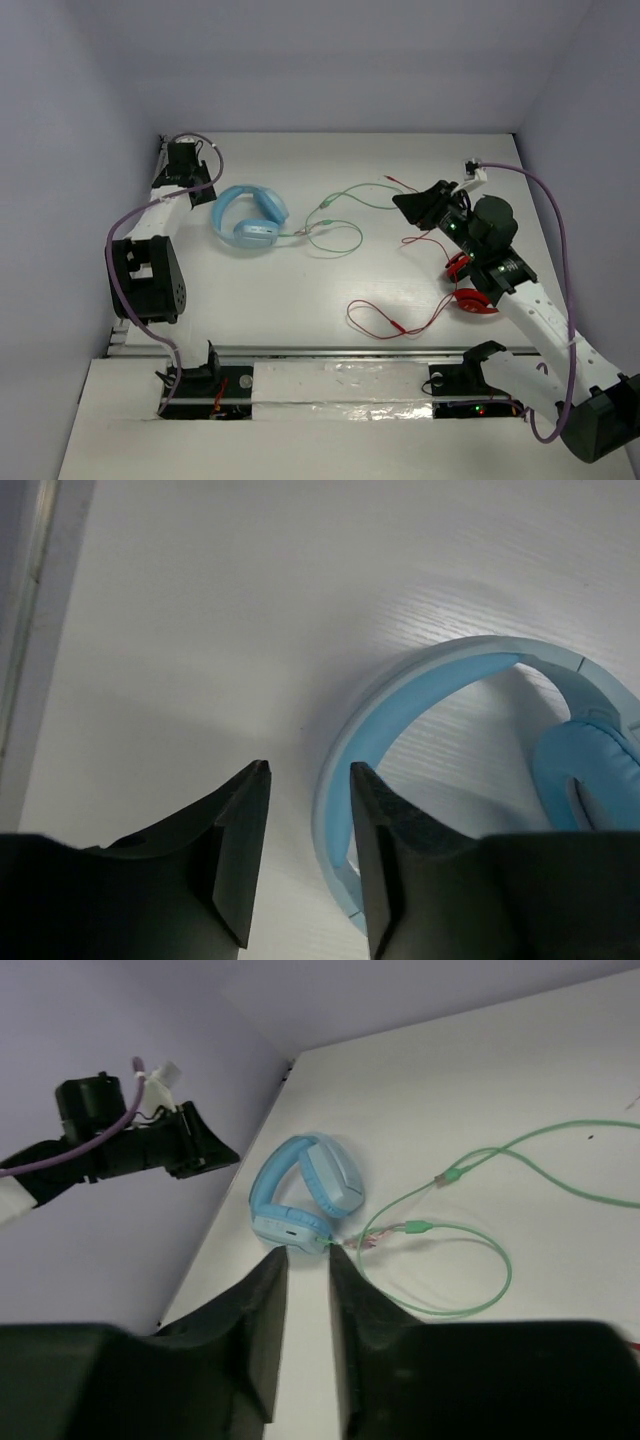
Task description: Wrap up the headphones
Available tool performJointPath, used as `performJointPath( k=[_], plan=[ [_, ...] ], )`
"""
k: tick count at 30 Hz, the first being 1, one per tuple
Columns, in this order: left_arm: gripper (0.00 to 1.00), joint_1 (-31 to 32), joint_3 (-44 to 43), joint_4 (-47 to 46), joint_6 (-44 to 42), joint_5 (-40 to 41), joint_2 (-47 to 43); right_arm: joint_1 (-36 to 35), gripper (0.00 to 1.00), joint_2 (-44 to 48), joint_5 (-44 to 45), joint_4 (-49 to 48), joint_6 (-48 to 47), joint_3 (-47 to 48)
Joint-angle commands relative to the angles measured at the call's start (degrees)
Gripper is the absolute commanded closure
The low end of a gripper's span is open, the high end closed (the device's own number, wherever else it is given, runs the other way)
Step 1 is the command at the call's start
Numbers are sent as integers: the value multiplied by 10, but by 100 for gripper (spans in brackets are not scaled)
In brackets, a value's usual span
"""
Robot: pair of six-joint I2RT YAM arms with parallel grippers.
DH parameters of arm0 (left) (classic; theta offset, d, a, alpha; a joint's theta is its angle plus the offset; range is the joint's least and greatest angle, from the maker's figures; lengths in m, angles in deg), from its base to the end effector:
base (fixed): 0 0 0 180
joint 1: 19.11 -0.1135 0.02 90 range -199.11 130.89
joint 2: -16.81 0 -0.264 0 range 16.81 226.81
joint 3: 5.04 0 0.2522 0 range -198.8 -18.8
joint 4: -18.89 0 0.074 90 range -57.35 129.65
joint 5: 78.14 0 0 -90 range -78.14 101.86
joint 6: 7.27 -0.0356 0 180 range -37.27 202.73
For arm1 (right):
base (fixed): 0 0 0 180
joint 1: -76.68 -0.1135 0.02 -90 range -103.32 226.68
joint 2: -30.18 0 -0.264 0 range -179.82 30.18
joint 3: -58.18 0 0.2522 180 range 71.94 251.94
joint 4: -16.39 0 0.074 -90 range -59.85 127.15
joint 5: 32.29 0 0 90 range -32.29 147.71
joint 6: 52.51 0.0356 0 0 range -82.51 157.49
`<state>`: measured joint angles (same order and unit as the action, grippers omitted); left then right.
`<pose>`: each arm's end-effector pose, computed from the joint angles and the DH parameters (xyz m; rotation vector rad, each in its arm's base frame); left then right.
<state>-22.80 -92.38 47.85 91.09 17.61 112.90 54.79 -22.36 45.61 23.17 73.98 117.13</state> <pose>0.3828 0.0283 0.2707 -0.2881 2.2072 0.0672 0.2003 0.0885 0.3505 0.0374 1.6608 0.9534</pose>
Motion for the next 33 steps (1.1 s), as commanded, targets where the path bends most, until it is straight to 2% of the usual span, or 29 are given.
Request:
performJointPath(
  k=[1,3,4,7,14,21,25,27,29,30,33],
  plan=[
    [63,3,-5,-32,-46,-37,14,-6,67,2,-5,-36,0,-5],
    [47,3,-16,-25,-58,-48,32,-6,57,1,-5,-38,-1,-6],
    [42,3,-20,-17,-62,-54,40,-6,51,-1,-4,-39,-1,-5],
    [33,3,-29,-15,-63,-81,70,-6,49,-11,-6,-40,0,-5],
    [33,3,-59,-12,-72,-93,138,-11,48,-20,0,-40,-4,-4],
    [36,3,-41,-39,-70,-110,155,-11,48,-40,8,-41,-5,2],
    [42,3,-23,-59,-68,-124,153,-11,48,-38,21,-40,-5,1],
    [59,3,-17,-61,-68,-124,152,-11,48,-41,21,-43,-5,0],
    [71,3,-16,-61,-67,-124,151,-11,49,-45,21,-44,-4,0],
    [73,3,-15,-60,-66,-125,150,-11,48,-47,23,-45,-4,0],
    [93,3,-20,-55,-63,-137,146,-11,49,-52,36,-42,-5,0]
  ],
)
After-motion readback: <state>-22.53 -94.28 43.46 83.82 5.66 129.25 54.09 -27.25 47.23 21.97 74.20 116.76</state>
